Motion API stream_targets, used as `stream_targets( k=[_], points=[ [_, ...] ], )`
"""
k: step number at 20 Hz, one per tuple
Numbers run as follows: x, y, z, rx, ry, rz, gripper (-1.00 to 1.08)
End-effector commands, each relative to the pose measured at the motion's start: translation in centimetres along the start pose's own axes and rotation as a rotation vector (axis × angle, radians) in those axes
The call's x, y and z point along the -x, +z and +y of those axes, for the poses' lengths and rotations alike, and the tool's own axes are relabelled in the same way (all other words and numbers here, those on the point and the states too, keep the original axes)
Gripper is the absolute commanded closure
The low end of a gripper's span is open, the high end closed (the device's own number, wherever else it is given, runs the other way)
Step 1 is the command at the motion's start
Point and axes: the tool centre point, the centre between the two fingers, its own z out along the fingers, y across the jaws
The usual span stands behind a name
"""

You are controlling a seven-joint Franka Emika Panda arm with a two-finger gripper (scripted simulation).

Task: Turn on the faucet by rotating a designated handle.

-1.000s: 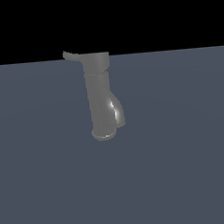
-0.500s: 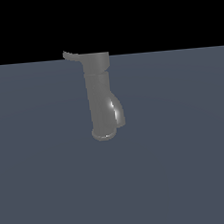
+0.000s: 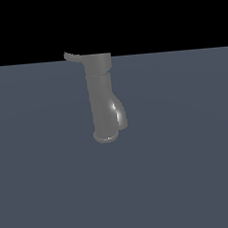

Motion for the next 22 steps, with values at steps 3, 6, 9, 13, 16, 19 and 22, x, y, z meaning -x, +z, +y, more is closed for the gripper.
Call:
stream_targets(
  k=[3, 6, 9, 13, 16, 19, 22],
  points=[
    [-1.8, 0.7, -0.6, -0.011, 0.079, -0.007, 1.08],
    [-3.2, 1.3, -1.1, -0.018, 0.145, -0.013, 1.08],
    [-4.7, 2.1, -1.6, -0.024, 0.214, -0.019, 1.08],
    [-6.7, 3.2, -2.4, -0.028, 0.307, -0.028, 1.08],
    [-8.1, 4.1, -3.0, -0.03, 0.377, -0.035, 1.08],
    [-9.5, 5.1, -3.6, -0.03, 0.447, -0.041, 1.08],
    [-10.9, 6.2, -4.2, -0.029, 0.518, -0.047, 1.08]
  ],
)
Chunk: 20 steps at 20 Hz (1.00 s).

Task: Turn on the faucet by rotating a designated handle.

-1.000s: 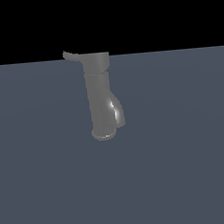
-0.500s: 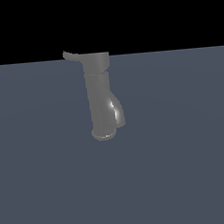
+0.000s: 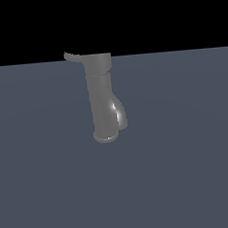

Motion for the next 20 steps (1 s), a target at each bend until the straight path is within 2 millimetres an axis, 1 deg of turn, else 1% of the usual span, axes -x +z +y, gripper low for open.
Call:
stream_targets(
  k=[1, 10, 20],
  points=[
    [-0.8, 0.9, -1.0, 0.001, 0.06, -0.003, 1.08],
    [-3.5, 4.6, -4.5, 0.013, 0.274, -0.008, 1.08],
    [-5.9, 9.4, -8.3, 0.034, 0.51, 0.004, 1.08]
  ],
)
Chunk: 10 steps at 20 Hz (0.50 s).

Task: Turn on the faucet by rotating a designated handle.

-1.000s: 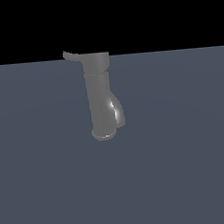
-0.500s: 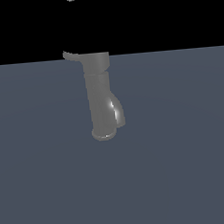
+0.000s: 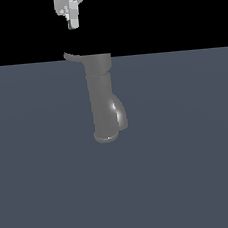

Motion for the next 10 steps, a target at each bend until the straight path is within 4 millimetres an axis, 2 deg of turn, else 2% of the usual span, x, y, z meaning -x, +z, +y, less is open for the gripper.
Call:
stream_targets(
  k=[1, 10],
  points=[
    [-0.1, 1.2, -1.1, 0.004, 0.06, 0.005, 1.08],
    [-0.1, 5.2, -4.2, 0.015, 0.234, 0.03, 1.08]
  ],
)
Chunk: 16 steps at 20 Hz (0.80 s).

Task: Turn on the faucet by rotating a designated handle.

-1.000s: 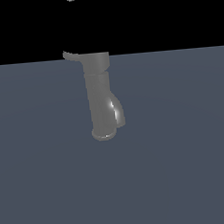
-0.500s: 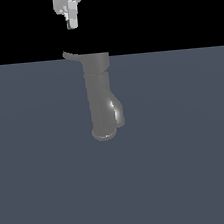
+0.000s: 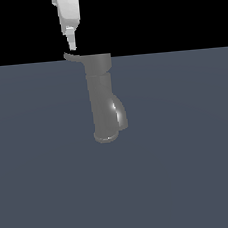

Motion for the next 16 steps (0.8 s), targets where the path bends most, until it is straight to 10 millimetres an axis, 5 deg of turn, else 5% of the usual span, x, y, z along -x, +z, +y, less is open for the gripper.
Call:
stream_targets(
  k=[1, 16],
  points=[
    [0.2, 0.9, -0.7, 0.001, 0.039, 0.007, 1.08],
    [0.5, 2.5, -1.8, 0.004, 0.108, 0.019, 1.08]
  ],
)
